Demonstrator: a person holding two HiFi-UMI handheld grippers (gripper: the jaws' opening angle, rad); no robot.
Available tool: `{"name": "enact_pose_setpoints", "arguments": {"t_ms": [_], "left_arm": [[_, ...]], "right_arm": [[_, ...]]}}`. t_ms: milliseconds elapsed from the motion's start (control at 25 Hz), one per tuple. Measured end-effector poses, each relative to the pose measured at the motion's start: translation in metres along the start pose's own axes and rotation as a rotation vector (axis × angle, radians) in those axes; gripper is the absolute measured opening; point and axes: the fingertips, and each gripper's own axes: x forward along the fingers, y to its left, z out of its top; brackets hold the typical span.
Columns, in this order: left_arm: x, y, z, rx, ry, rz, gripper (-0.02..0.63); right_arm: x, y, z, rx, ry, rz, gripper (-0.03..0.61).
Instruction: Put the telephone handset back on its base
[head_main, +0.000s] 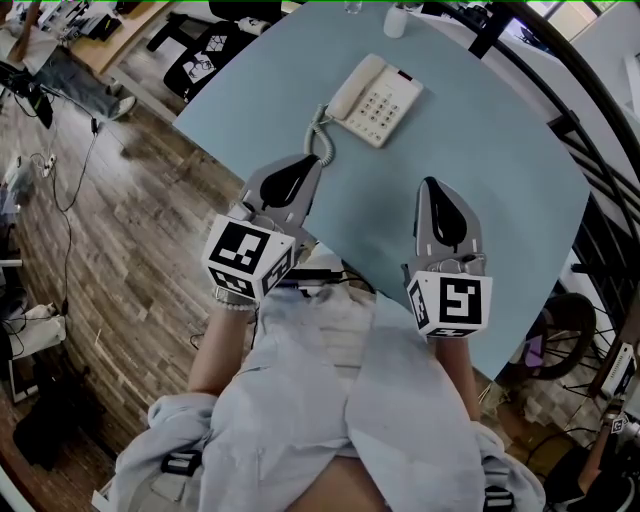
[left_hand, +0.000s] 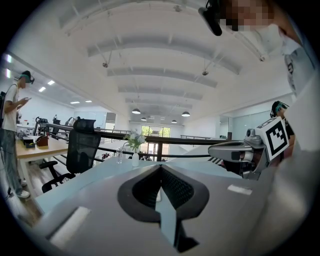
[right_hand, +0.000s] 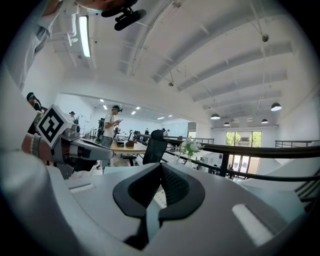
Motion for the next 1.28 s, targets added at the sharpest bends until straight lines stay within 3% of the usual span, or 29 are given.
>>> {"name": "enact_pose_setpoints", "arguments": {"t_ms": [1280], "left_arm": [[-0.0024,0.0011,-0.0033,-0.005,-0.006,0.010,0.003]], "right_arm": [[-0.0012,0.0041,-0.0049,-0.027,0.025,0.018,0.006]]}}
